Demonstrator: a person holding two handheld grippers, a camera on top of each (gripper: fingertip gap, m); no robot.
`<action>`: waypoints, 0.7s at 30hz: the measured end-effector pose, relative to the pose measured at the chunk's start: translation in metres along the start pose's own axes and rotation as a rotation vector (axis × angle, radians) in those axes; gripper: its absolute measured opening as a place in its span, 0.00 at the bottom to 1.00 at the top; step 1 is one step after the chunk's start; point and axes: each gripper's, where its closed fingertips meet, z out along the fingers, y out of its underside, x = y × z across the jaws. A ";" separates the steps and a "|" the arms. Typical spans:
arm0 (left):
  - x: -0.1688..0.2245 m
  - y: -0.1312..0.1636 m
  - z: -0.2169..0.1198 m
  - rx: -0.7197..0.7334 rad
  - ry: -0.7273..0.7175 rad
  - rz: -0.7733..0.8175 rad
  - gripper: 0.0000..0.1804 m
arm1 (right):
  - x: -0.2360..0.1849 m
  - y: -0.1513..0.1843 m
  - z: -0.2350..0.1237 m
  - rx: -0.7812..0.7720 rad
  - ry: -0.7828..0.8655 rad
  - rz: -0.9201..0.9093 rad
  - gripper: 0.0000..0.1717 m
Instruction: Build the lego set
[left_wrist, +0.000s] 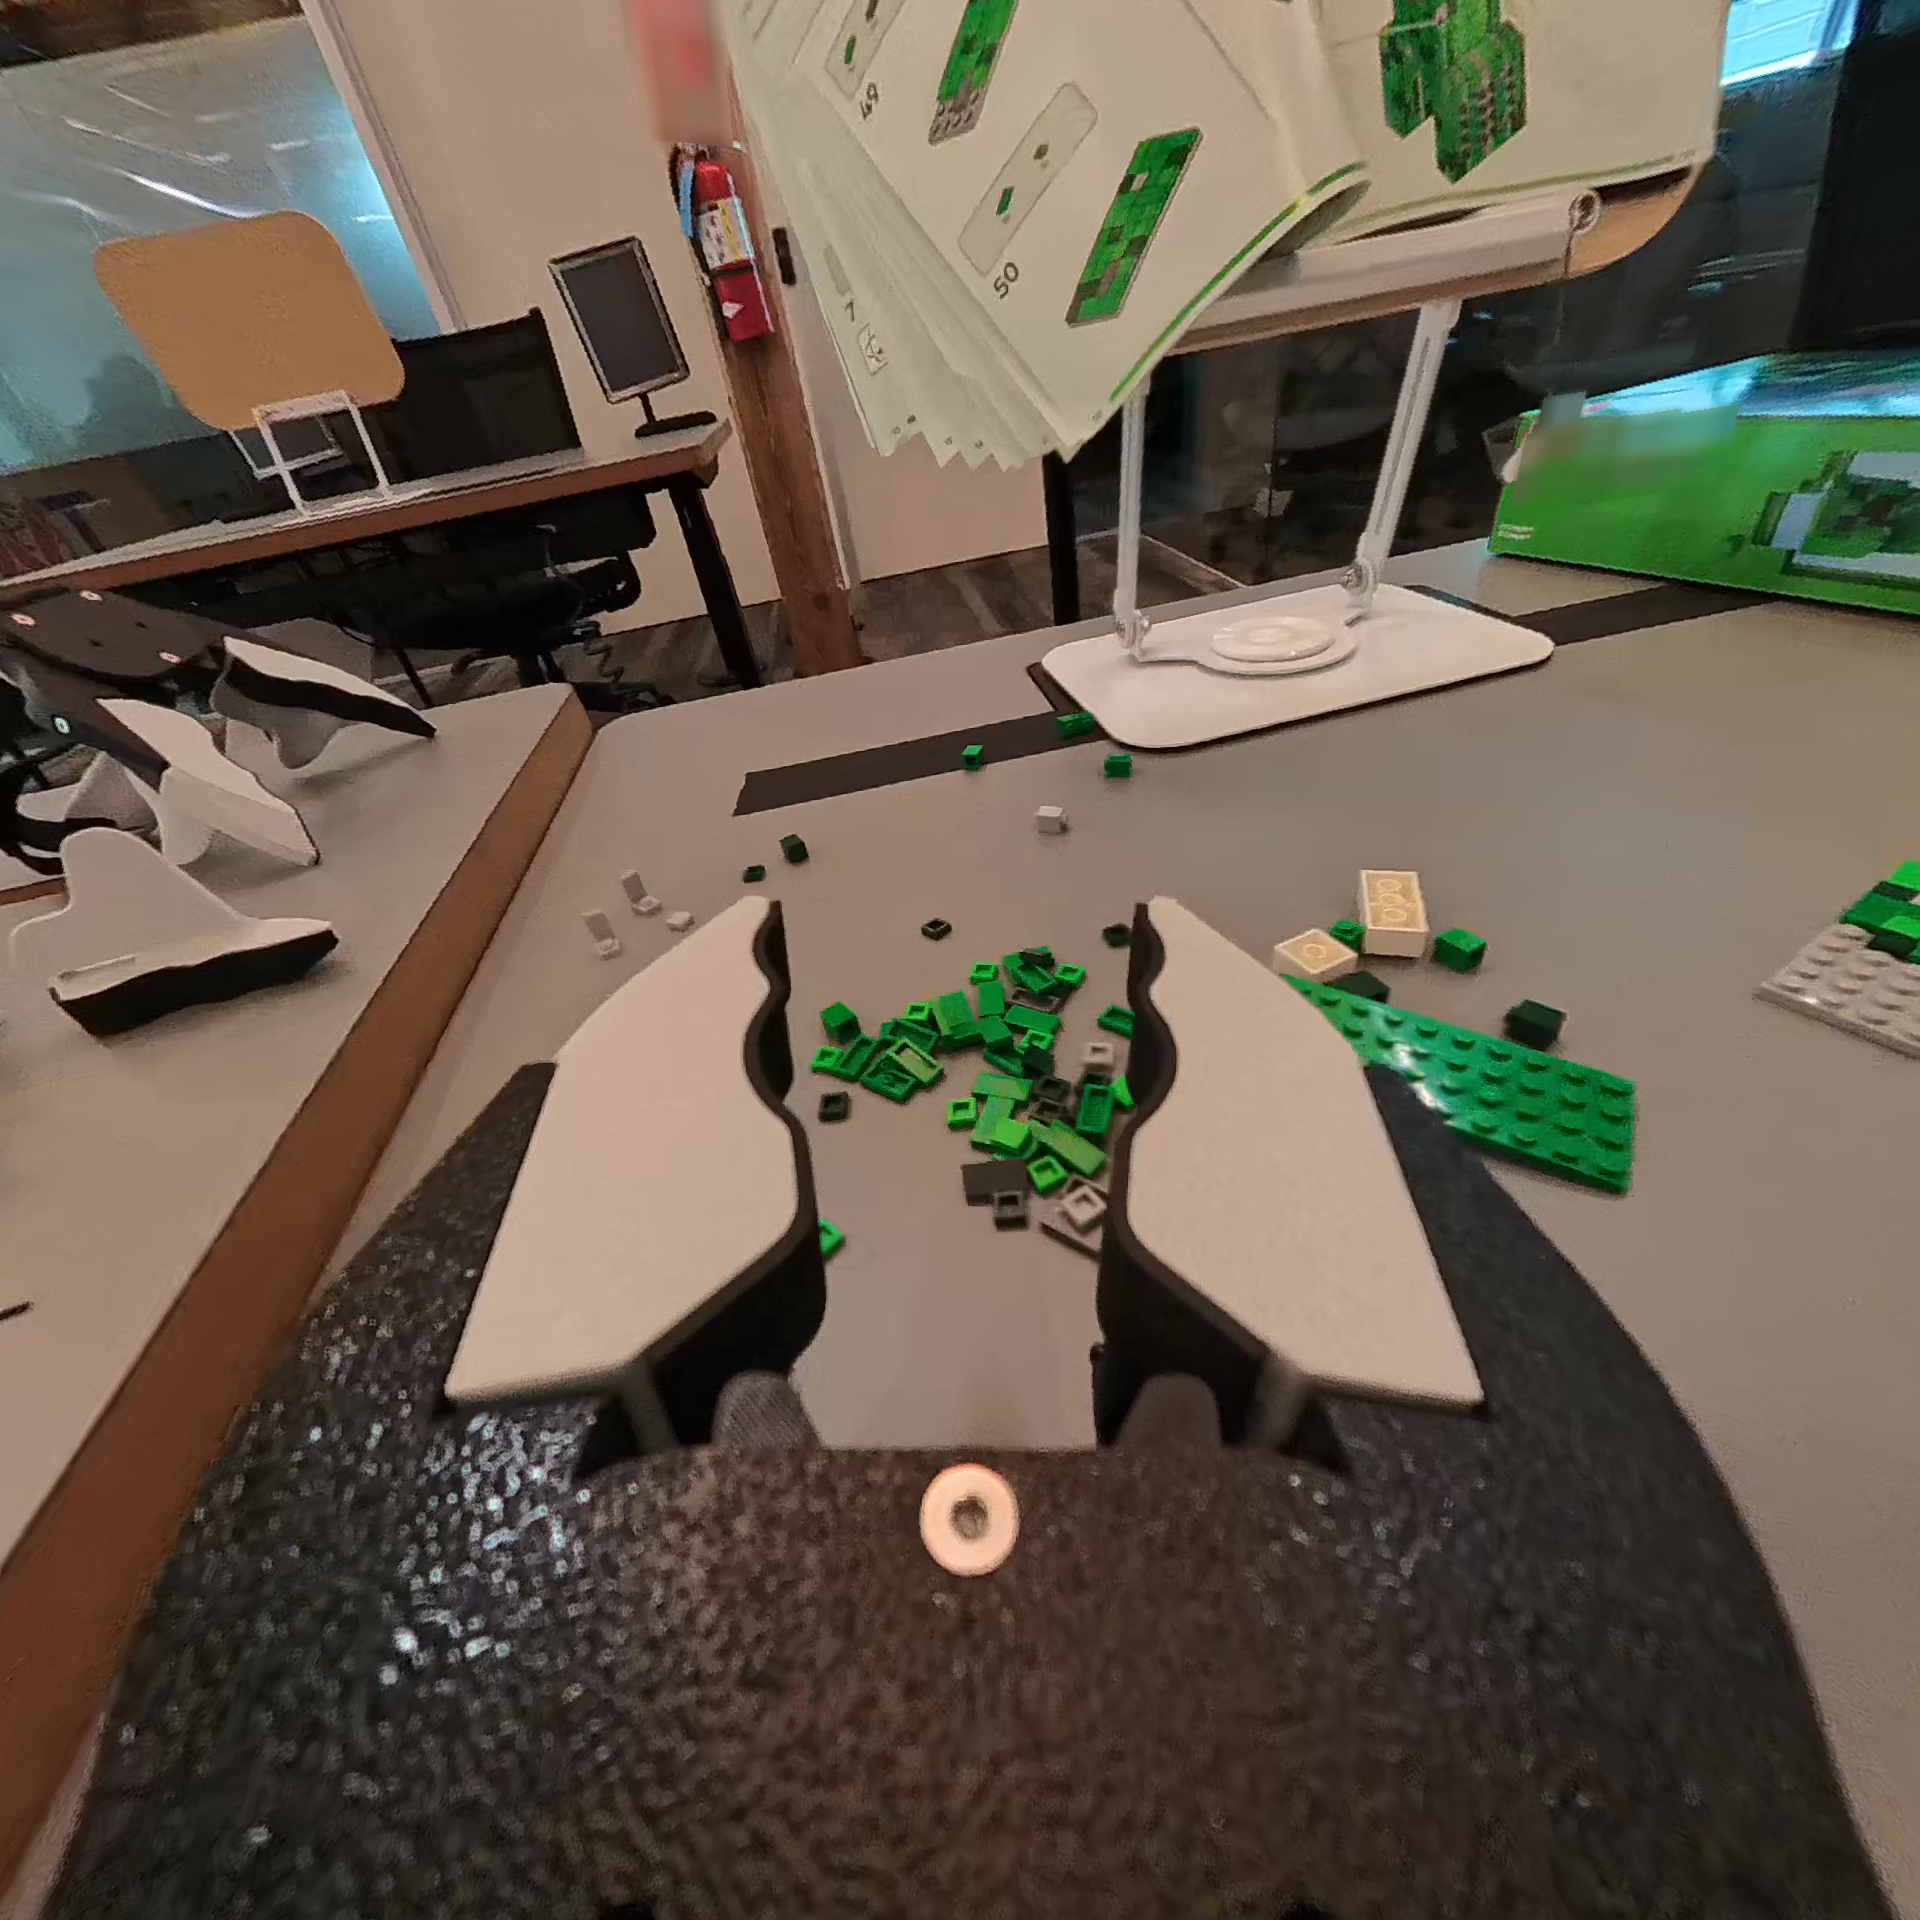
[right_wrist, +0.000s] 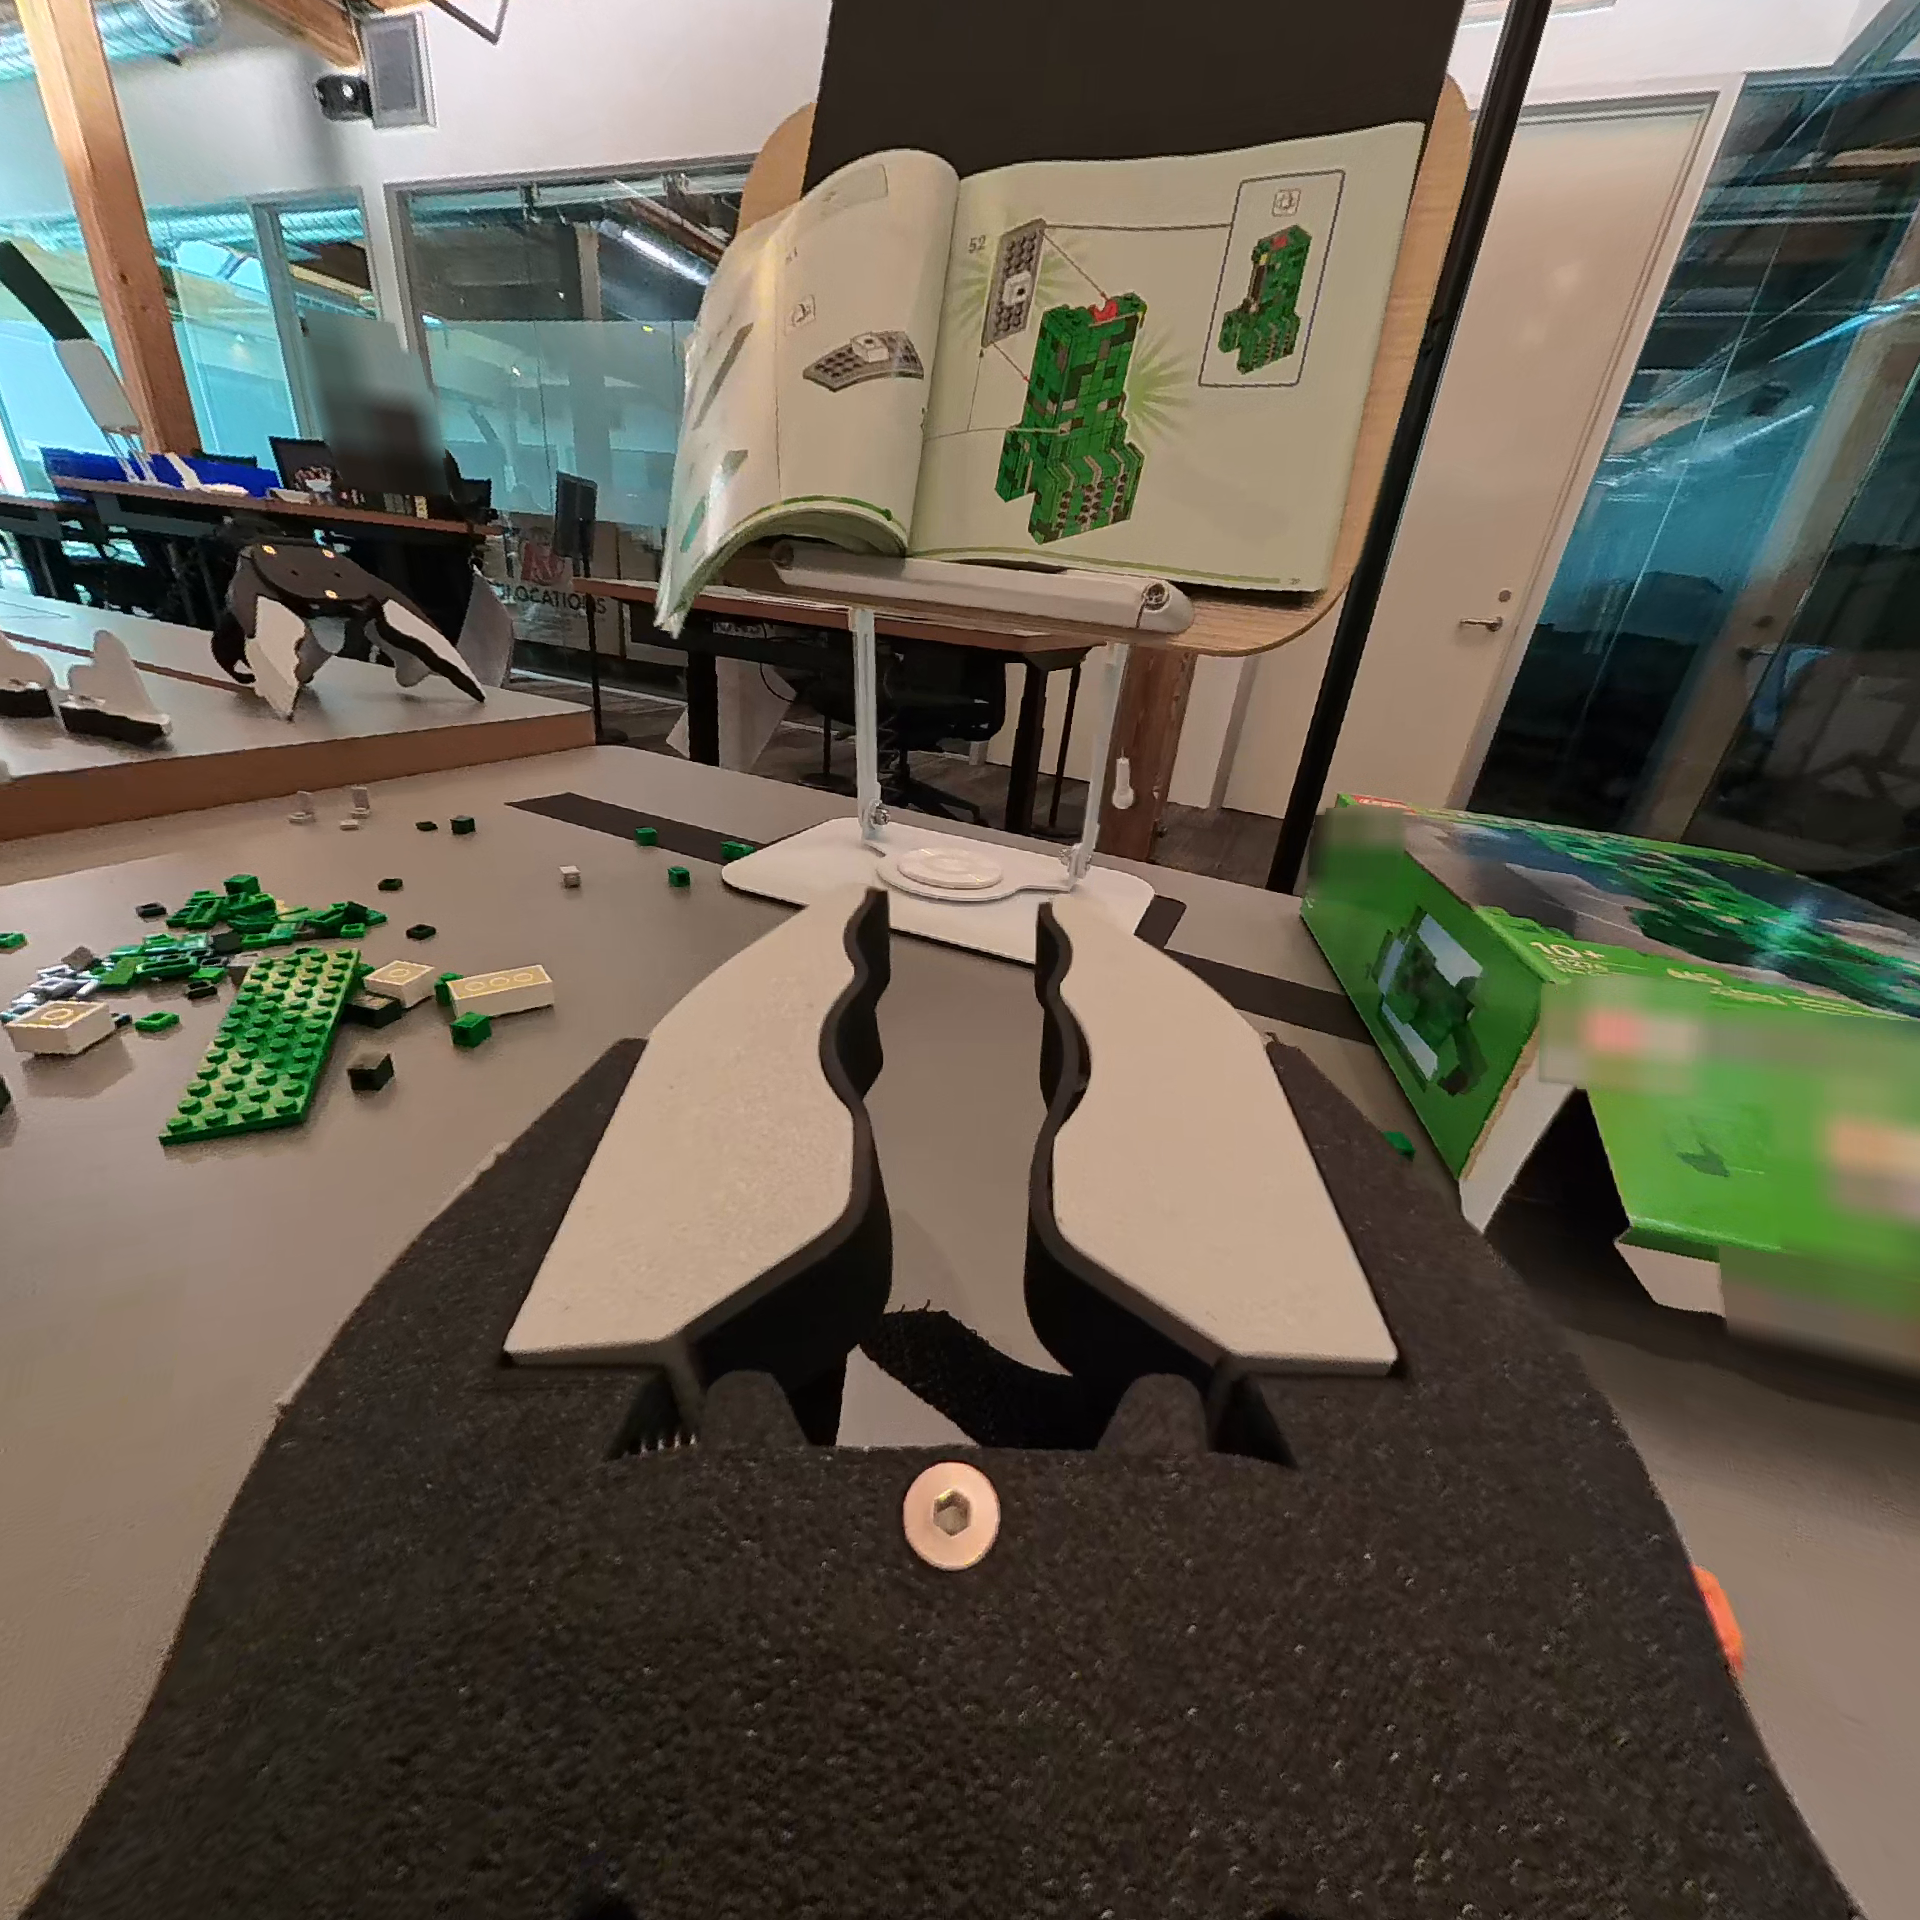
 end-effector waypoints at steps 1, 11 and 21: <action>-0.005 0.000 0.002 0.009 -0.002 0.005 0.35 | 0.001 0.001 0.000 -0.002 0.008 -0.012 0.15; -0.056 -0.003 0.014 0.069 -0.008 -0.069 0.33 | 0.014 0.003 -0.001 -0.019 0.120 -0.070 0.13; -0.047 -0.008 0.012 0.106 0.053 -0.072 0.31 | 0.015 0.006 -0.002 -0.045 0.166 -0.153 0.11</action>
